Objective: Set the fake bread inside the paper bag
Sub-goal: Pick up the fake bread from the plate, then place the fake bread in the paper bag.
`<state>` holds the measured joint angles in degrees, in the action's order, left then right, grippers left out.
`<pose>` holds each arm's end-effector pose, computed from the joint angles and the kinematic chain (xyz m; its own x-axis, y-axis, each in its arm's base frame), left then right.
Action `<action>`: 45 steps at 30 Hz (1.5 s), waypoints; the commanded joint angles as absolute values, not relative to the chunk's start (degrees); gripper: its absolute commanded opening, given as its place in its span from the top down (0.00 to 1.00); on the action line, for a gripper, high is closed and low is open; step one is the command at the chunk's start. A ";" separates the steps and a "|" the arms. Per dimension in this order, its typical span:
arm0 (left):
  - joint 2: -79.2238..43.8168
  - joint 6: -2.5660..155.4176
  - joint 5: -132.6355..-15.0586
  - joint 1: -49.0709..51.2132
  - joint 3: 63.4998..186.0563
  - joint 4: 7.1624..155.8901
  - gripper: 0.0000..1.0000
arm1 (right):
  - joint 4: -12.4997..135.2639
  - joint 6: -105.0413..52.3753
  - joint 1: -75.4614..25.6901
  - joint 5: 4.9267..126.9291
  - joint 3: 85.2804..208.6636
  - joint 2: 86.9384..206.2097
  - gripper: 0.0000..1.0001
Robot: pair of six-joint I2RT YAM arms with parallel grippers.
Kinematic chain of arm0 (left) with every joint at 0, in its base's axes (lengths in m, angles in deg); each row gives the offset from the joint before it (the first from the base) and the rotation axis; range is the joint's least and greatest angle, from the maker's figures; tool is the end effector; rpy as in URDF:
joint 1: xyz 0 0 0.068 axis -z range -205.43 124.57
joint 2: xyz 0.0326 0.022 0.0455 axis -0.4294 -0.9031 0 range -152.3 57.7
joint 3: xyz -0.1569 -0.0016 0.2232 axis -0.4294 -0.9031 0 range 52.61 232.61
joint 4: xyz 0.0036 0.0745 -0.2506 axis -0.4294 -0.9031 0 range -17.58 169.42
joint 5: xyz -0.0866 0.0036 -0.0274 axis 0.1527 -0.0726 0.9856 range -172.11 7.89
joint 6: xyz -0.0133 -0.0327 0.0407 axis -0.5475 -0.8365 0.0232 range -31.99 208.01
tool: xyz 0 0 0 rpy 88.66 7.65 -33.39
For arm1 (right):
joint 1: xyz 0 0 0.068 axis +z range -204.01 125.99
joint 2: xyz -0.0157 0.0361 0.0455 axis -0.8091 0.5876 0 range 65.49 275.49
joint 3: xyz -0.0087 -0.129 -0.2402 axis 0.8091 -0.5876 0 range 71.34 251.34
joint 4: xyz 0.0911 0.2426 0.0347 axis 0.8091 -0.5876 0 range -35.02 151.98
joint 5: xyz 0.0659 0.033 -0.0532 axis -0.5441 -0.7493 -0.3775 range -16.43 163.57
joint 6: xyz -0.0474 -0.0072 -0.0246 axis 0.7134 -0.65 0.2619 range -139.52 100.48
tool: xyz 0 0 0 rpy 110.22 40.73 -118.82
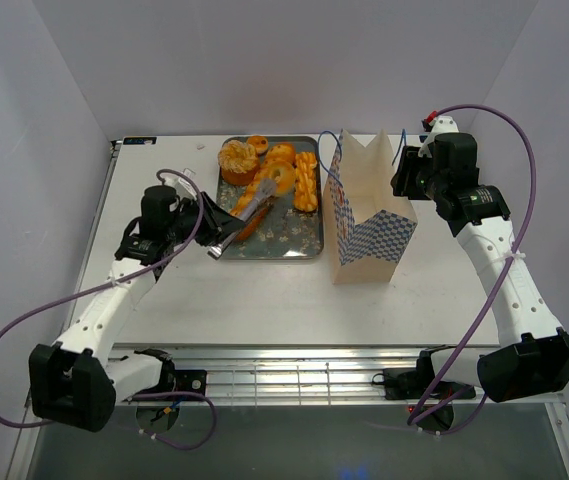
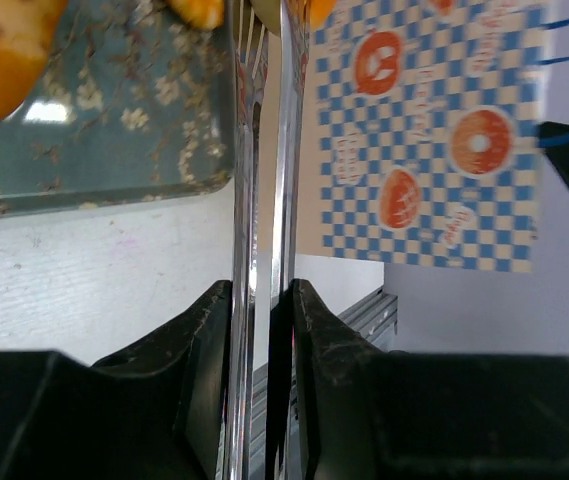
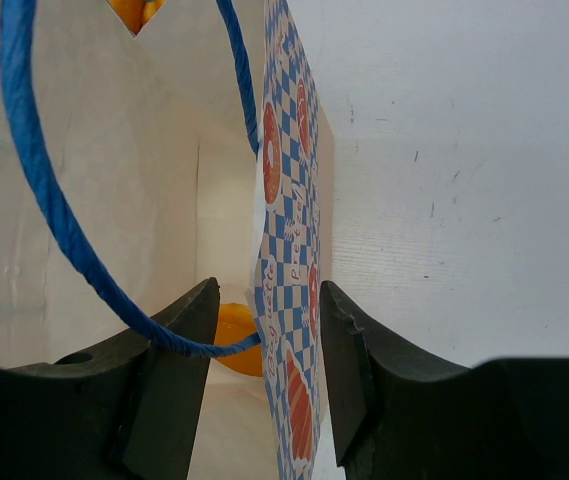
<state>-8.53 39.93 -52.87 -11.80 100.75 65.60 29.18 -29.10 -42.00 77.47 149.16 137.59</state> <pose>0.2431 -0.0769 0.2806 -0.7960 -0.4751 -0.3750 0.0244 0.5939 -0.8041 0.2686 0.0547 0.3990 -0.4637 0.0712 -0.8831 -0.0723 0.9904 0.1177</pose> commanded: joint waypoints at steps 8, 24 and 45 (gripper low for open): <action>2.33 39.85 -46.34 -11.89 116.93 57.45 0.82 | 31.66 -29.01 -42.06 77.44 149.74 136.68 0.49; -6.63 38.35 -52.65 5.41 130.65 58.86 0.78 | 31.22 -30.15 -42.06 78.31 150.79 136.95 0.49; -19.73 38.79 -51.26 8.41 131.09 63.07 0.54 | 30.07 -29.98 -42.06 78.58 151.84 136.77 0.49</action>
